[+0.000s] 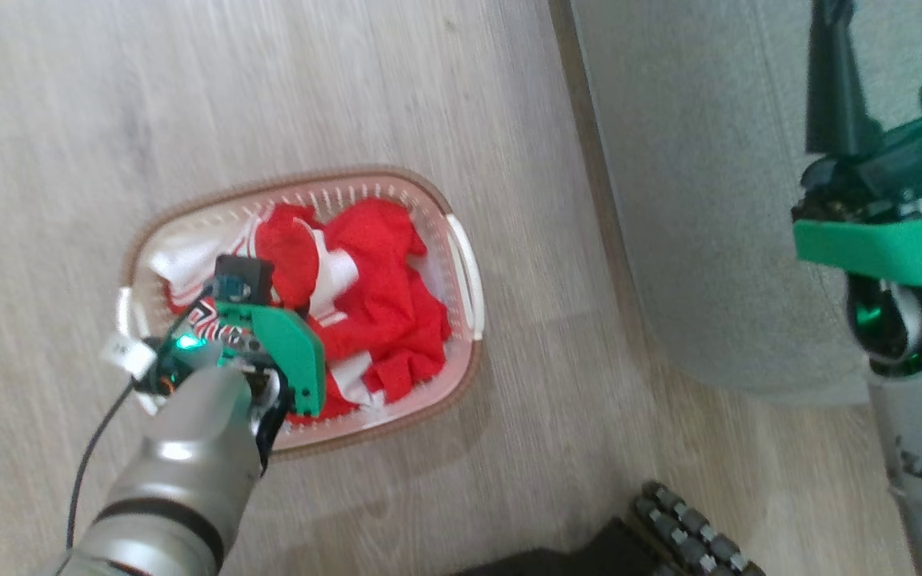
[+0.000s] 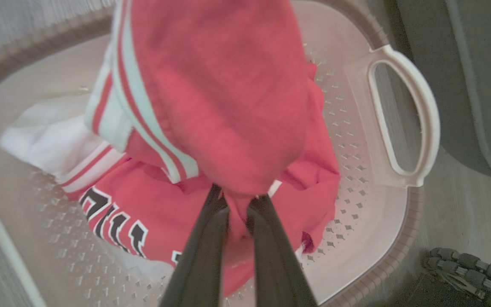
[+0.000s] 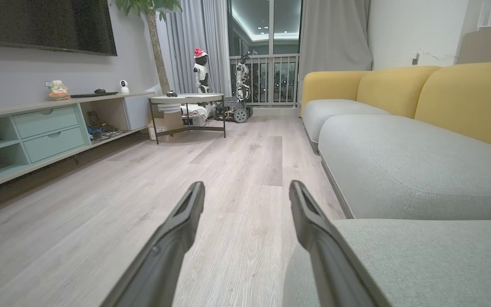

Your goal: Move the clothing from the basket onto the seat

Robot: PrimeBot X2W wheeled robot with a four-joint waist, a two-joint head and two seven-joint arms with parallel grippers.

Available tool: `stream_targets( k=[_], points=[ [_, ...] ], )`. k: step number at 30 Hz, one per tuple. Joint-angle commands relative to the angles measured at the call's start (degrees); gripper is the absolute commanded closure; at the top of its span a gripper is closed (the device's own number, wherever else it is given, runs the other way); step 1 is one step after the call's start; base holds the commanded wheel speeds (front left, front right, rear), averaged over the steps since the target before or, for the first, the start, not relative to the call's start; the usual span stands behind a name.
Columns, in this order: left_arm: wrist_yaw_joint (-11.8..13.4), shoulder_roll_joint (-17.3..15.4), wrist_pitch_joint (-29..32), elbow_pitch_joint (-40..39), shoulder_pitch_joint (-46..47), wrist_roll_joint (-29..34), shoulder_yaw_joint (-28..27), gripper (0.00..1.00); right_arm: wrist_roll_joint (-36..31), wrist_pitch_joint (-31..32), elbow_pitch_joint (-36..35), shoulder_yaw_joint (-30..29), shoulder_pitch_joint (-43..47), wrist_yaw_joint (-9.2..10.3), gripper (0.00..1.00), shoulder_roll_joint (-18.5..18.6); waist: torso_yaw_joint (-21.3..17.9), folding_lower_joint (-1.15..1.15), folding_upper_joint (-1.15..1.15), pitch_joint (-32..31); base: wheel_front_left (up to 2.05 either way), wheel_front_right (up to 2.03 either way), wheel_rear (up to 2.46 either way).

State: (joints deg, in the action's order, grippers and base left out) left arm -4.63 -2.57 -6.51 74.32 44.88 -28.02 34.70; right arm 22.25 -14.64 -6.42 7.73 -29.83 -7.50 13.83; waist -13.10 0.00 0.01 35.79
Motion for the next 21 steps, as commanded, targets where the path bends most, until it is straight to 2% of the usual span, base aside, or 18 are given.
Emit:
stream_targets(
  k=[1, 8, 21],
  points=[
    [-0.50, -0.42, -1.22, -0.91, -1.82, -0.61, -0.65, 1.00, 0.10, -0.36, -1.29, 0.89, 1.94, 0.01, 0.00, 0.53, 2.34, 0.00, -0.01, -4.79, 0.00, 0.00, 0.00],
    [-1.90, -0.33, -4.80, -4.23, -5.89, -3.00, 1.48, 1.00, -0.38, -0.36, 0.92, 1.44, 5.71, 0.01, 0.00, 0.77, 5.30, 0.00, -0.01, -12.43, 0.00, 0.00, 0.00],
    [-2.52, -0.45, -8.42, -11.99, -10.49, -4.80, 2.27, 1.00, -1.46, -0.36, 3.61, 0.98, 12.87, 0.01, 0.00, -0.06, 10.27, 0.00, -0.01, -24.83, 0.00, 0.00, 0.00]
  ],
)
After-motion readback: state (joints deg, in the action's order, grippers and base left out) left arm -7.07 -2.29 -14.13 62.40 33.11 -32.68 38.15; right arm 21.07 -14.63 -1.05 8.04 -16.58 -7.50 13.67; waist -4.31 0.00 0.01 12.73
